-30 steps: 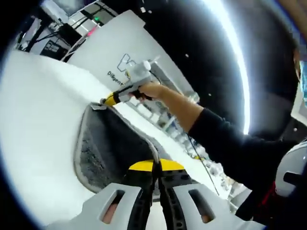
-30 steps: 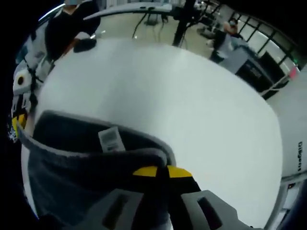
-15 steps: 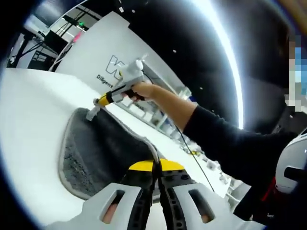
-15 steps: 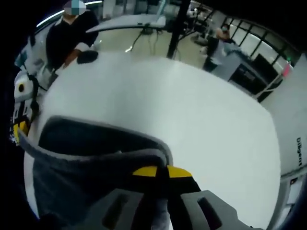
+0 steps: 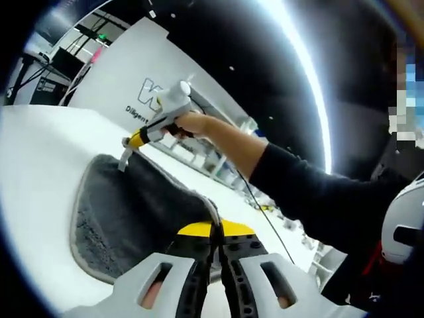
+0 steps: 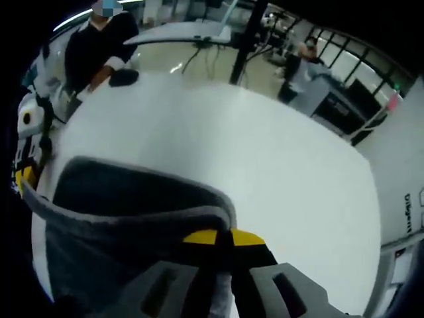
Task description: Open the folded towel by lifting each exposed corner and separating the folded layers until the towel lies flat within the target outline without major curled edges
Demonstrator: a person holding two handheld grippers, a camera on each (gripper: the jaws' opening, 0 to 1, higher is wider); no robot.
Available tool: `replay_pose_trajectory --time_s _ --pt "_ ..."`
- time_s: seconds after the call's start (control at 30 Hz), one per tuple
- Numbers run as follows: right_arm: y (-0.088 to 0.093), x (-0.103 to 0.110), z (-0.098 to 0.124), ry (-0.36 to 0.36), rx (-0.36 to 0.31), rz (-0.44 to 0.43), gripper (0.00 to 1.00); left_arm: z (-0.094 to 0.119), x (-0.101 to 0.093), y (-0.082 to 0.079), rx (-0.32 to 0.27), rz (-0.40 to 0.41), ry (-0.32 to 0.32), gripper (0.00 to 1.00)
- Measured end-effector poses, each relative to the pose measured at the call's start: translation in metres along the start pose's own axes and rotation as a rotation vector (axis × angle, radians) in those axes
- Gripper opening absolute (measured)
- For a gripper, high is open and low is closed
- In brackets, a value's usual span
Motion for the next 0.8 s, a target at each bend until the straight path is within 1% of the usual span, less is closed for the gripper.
replay_pose_trajectory --time_s 0.1,0.2,0.3,0.37,0.47,0.57,0.7,0.8 --pt "0.000 0.000 0.003 0.000 -0.016 -0.010 0.00 -0.002 -0.002 0.000 0.022 -0.015 0.005 0.01" --pt "0.001 0.002 0.004 -0.022 -0.027 -0.021 0.00 -0.003 -0.005 0.001 0.039 -0.025 0.014 0.01" --pt "-0.001 0.000 0.005 -0.031 -0.064 -0.043 0.00 -0.004 -0.005 0.002 0.047 -0.048 0.001 0.01" --pt "-0.003 0.000 0.007 -0.033 -0.092 -0.055 0.00 -0.003 -0.005 0.000 0.038 -0.050 0.007 0.01" --pt "-0.004 -0.002 0.007 -0.011 -0.109 -0.052 0.00 -0.003 -0.003 -0.006 0.000 -0.043 0.007 0.01" --pt "-0.004 -0.003 0.008 -0.005 -0.116 -0.057 0.00 -0.006 -0.001 -0.006 0.013 -0.019 0.012 0.01" --pt "-0.003 -0.003 0.011 0.004 -0.144 -0.070 0.00 -0.009 -0.006 -0.006 0.011 -0.035 0.030 0.01" --pt "0.001 -0.002 0.007 0.032 -0.133 -0.068 0.00 -0.010 -0.007 -0.010 -0.002 -0.046 0.024 0.01"
Point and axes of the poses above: the point that each gripper's makers call its tool centre point, and the gripper's own axes: z roughly backward along the fingers, x roughly to its left, y roughly out of its underside, the point moved 3 cm from there along z, roughly backward along the fingers, and after that the axes turned 11 degrees about x, right-handed, at the moved point
